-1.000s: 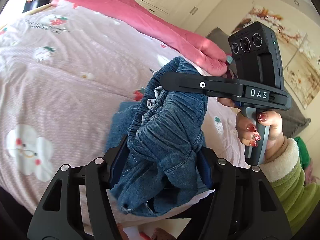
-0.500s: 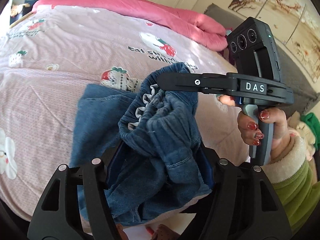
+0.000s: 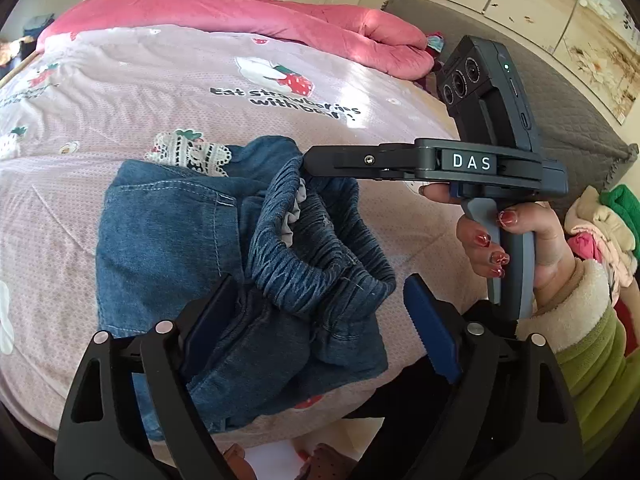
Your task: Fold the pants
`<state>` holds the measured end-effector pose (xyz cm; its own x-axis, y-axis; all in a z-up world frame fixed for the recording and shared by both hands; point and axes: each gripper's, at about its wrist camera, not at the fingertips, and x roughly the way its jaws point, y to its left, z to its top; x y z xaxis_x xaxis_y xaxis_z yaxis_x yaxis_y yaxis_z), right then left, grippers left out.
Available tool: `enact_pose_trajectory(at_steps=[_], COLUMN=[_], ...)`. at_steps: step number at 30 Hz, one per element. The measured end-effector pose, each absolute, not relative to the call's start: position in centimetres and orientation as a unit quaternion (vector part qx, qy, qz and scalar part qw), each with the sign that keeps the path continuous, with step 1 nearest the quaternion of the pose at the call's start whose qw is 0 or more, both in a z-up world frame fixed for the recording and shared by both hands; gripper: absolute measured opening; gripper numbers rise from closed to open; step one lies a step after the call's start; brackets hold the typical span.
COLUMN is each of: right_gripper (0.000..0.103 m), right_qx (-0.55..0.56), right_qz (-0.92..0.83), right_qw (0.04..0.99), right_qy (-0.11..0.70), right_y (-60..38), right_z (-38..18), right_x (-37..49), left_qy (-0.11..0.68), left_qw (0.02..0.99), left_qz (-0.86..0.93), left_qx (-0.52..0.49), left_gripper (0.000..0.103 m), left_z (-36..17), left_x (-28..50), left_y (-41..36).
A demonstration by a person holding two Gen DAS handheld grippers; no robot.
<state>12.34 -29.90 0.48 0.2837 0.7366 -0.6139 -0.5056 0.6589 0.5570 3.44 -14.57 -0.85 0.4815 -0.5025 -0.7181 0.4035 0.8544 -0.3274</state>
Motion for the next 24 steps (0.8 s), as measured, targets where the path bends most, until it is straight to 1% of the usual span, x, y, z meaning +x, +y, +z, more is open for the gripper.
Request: enact_pose_trajectory(at_steps=[5,10,13,15,17,18,24], right_gripper=[0.046,0.046,0.046,0.046,0.052,0.055,0.06], right_qx=[0.107,0.038,0.051,0.055,0.06,0.06,0.058], right_qz=[0.389,0.342,0.337,0.338,0.338,0.338,0.342], right_qw=[0.799,0.805,0.804,0.807,0.811,0.815,0.833], right_qy=[0.447,0.484,0.487,0.481,0.473,0.468,0.432], right_y=[-30.1,-28.7,-29.1,-29.5,-29.9,-30.1,-30.6], right_z=[1.0,-0.9,-1.0,-0.3,0.5,1.0,4.2], right_x=[11.4,11.3,11.2,10.8,10.3,9.9,7.0], left_qy=[0.438,0.438,0.435,0.433,0.425,0.42,0.395], left_qw=[0.859,0.859,0.857,0.855,0.857,0.86,0.884], left_qz=[-0.261,-0.264,-0.273,-0.281,-0.285,-0.282,-0.232], left_qx=[-0.041,-0.035,-0.045,-0.054,-0.063,-0.066,-0.088], left_gripper=[0.079,0.08,0.081,0.088,0.093,0.093,0.093], left_z=[-1.7,-2.1,-1.3,-0.6,0.3,0.7,2.6], left_x=[3.8,3.7,3.0,2.7,2.3,2.2,2.4], left_y=[-15.4,-15.6,-14.6,-13.9,-12.8,-12.2,-6.7])
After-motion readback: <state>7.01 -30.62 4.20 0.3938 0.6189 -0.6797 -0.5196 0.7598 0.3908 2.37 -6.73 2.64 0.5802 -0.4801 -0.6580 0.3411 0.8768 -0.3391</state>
